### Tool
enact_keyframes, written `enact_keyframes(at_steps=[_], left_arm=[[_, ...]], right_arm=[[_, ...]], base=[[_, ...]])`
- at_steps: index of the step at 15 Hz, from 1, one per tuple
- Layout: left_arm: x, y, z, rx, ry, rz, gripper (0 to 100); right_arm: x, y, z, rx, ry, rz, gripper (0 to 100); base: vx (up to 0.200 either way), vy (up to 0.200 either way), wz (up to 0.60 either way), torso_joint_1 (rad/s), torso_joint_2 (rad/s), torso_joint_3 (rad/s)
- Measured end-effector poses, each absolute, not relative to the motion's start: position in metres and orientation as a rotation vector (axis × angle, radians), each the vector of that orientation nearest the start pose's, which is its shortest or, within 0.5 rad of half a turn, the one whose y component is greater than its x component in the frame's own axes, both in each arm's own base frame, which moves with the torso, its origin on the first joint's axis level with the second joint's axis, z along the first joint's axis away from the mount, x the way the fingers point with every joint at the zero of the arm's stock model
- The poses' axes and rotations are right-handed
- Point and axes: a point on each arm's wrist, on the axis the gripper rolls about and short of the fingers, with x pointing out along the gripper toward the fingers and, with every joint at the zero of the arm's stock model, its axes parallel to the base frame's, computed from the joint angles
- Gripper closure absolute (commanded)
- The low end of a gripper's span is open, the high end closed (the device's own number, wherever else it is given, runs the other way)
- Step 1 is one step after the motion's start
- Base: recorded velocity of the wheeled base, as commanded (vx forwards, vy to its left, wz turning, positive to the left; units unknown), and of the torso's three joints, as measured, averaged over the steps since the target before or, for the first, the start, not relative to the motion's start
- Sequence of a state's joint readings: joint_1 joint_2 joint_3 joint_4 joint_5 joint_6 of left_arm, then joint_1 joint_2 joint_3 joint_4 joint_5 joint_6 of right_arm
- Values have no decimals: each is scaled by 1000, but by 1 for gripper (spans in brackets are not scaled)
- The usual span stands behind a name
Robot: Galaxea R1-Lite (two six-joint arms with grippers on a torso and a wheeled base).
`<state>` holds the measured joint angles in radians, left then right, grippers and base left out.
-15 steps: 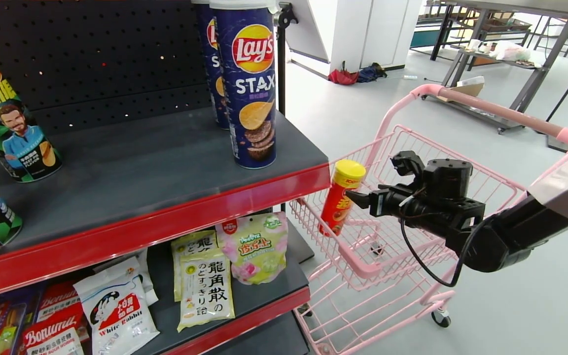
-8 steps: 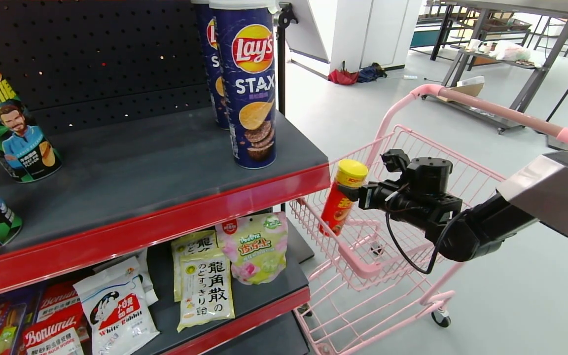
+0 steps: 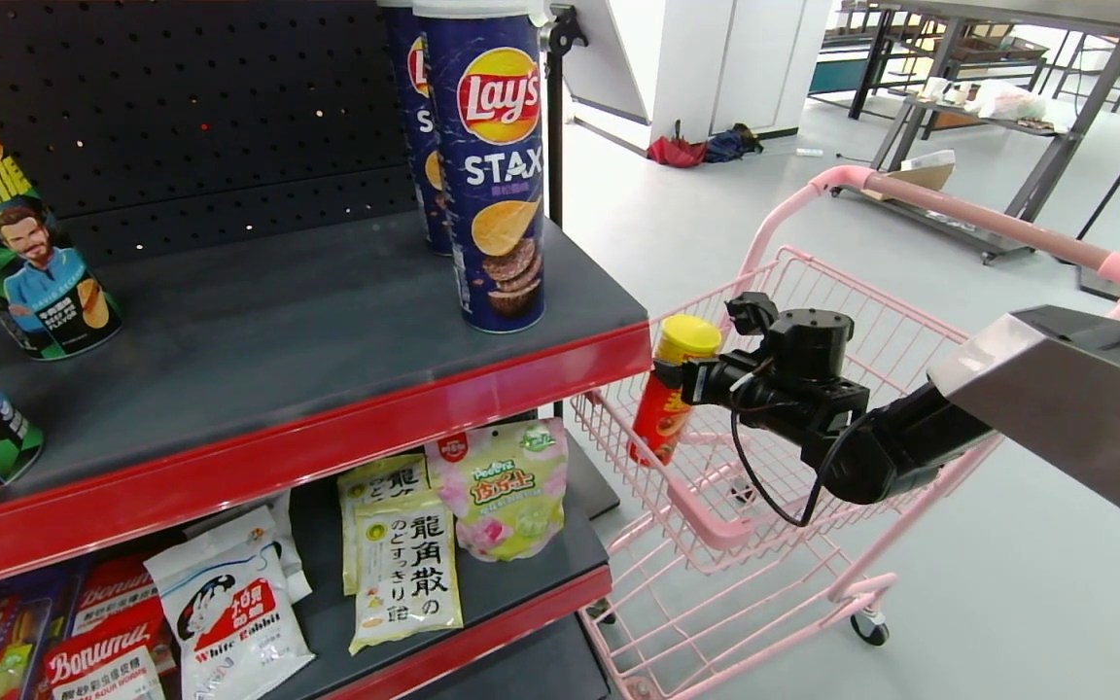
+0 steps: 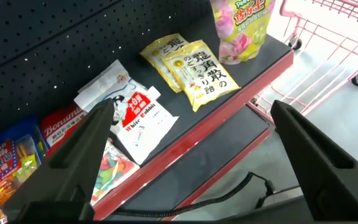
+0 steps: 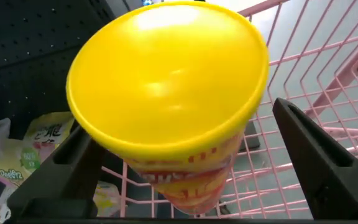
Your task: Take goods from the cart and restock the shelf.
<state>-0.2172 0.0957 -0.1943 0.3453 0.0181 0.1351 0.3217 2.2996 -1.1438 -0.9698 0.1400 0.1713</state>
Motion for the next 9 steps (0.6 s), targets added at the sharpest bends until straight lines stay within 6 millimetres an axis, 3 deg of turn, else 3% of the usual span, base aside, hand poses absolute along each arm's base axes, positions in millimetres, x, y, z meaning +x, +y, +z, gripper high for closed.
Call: enact_keyframes(at_steps=[4, 5, 9], left_arm=[[-32, 7, 96, 163, 232, -214, 0], [-32, 7, 96, 164, 231, -214, 0], [-32, 7, 96, 163, 232, -214, 0]], right_arm=[[422, 150, 68, 150, 227, 456, 0], [423, 151, 66, 150, 229, 455, 100], [424, 153, 63, 150, 233, 454, 100]], base=[[0, 0, 0, 0, 0, 0], [0, 0, 0, 0, 0, 0], [0, 0, 0, 0, 0, 0]])
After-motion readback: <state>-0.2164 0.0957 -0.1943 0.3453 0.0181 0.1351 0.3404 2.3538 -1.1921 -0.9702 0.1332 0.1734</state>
